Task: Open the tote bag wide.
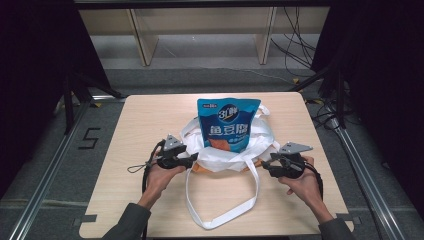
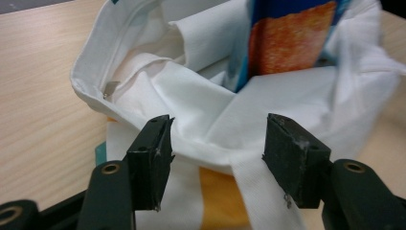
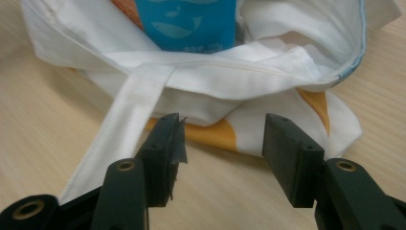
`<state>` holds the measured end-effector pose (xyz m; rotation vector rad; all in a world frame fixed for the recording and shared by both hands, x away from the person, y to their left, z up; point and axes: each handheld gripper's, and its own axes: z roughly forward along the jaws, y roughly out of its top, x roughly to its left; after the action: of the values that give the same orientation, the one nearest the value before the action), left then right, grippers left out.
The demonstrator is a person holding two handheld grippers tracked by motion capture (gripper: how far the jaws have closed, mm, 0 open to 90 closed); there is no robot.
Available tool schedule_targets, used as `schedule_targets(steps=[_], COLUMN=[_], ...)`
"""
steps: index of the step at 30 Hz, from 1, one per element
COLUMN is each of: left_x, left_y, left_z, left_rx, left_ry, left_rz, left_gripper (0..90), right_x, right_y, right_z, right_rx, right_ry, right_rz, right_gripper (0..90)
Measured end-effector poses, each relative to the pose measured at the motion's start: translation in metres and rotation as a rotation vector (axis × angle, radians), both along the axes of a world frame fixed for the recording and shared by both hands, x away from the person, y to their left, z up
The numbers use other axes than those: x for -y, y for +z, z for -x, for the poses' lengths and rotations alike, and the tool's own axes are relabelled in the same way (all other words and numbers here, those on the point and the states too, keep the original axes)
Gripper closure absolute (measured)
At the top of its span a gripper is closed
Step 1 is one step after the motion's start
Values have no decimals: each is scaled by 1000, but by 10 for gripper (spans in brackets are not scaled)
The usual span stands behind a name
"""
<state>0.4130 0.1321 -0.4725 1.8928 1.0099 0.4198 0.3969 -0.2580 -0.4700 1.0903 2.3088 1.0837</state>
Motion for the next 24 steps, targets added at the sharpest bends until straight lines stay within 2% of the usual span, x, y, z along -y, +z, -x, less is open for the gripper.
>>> schedule_targets(steps=[1, 2, 3, 4, 5, 6, 7, 9, 10, 11, 12, 13, 14, 15, 16, 18, 19, 20, 22, 23, 24], left_x=[-2, -5, -5, -7, -8, -9, -9, -13, -14, -17, -19, -20, -23, -23, -27, -28, -30, -31, -32, -33, -33], left_y=[1, 2, 2, 1, 0, -1, -2, -4, -5, -5, -6, -8, -8, -9, -10, -11, -12, -14, -18, -18, -19], left_z=[5, 15, 15, 22, 26, 30, 35, 45, 49, 54, 58, 62, 66, 70, 77, 80, 82, 85, 90, 93, 96], left_rx=[6, -6, -6, -6, 3, 4, -1, -1, -2, 1, -5, -23, -27, -19, -18, -18, -28, -31, -47, -51, -50], left_ry=[-7, -21, -21, -22, -31, -26, -24, -26, -22, -22, -25, -22, -33, -26, -22, -23, -24, -17, -18, -20, -20], left_rz=[8, -6, -6, -2, -16, -21, -27, -26, -22, -24, -16, 10, 5, 20, 4, 11, 11, 22, 13, 6, 5], left_gripper=[406, 380, 372, 372, 362, 352, 344, 336, 327, 318, 309, 300, 296, 294, 280, 261, 250, 250, 232, 221, 213], right_x=[-1, 2, 2, 4, 8, 9, 10, 14, 17, 17, 18, 21, 22, 24, 25, 26, 26, 26, 25, 25, 22], right_y=[2, 3, 3, 3, 3, 2, 1, -2, -2, -3, -4, -4, -5, -5, -8, -9, -10, -10, -13, -13, -15], right_z=[6, 13, 13, 18, 20, 25, 27, 32, 34, 41, 43, 46, 49, 51, 57, 62, 65, 65, 71, 73, 78], right_rx=[-26, -19, -19, -24, -2, -28, -24, -15, -25, -36, -30, -13, -10, -10, -22, -46, -34, -34, -42, -58, -75], right_ry=[-24, -19, -19, -32, -12, -27, -33, -20, -8, -45, -37, -37, -41, -28, -32, -21, -29, -29, -24, -12, -29], right_rz=[-23, -35, -35, -39, -34, -42, -49, -45, -33, -45, -36, -21, -19, -9, -21, -24, -23, -23, -21, -11, -26], right_gripper=[477, 463, 463, 458, 453, 449, 445, 438, 438, 435, 433, 433, 430, 426, 413, 403, 397, 397, 382, 375, 370])
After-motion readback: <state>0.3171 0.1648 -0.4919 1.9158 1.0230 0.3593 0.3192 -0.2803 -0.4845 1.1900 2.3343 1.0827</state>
